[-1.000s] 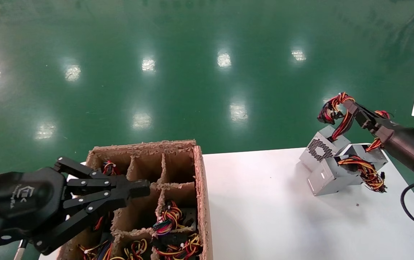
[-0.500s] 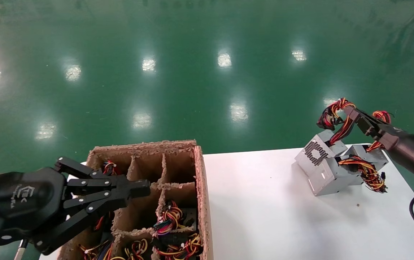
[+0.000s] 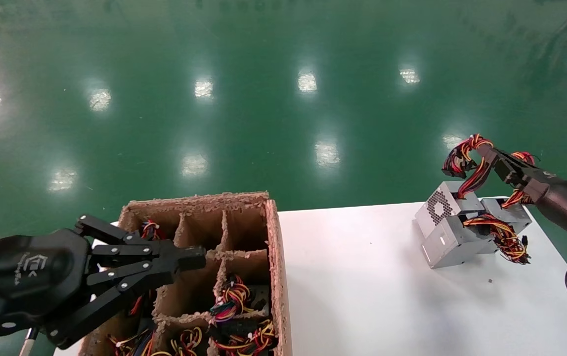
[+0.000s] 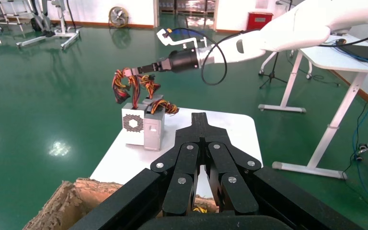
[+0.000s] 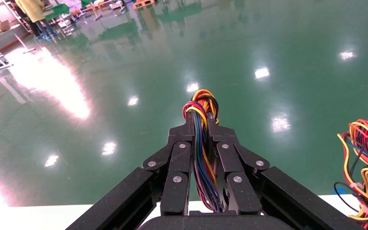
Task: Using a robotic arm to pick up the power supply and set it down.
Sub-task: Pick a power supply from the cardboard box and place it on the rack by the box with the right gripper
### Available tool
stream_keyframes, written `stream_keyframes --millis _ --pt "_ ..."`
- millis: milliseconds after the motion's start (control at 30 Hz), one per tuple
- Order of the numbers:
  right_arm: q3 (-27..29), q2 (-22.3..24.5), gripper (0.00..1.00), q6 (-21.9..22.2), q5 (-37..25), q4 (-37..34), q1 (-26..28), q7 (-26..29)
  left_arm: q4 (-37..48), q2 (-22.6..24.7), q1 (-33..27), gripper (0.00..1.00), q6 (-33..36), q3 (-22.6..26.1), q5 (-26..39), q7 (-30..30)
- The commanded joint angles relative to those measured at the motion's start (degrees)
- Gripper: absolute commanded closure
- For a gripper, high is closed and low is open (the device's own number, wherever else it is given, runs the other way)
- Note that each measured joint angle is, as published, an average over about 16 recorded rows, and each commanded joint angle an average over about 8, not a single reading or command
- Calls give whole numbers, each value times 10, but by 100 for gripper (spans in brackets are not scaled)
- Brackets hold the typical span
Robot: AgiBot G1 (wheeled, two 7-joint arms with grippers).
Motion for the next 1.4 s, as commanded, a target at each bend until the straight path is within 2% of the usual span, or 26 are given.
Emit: stream_keyframes --millis 33,500,533,767,800,1400 --pt "-2 -1 100 2 -2 0 -1 0 0 0 0 100 0 0 0 0" --pt "-3 -15 99 22 -4 -1 -7 3 0 0 0 100 0 0 0 0" --pt "-3 -15 89 22 -4 -1 -7 3 0 0 0 100 0 0 0 0" --pt "-1 -13 2 16 -2 2 -9 6 0 0 0 100 0 0 0 0" --pt "-1 -12 0 14 -1 3 -10 6 0 0 0 100 0 0 0 0" --pt "2 0 0 -19 3 9 -10 8 0 0 0 100 0 0 0 0"
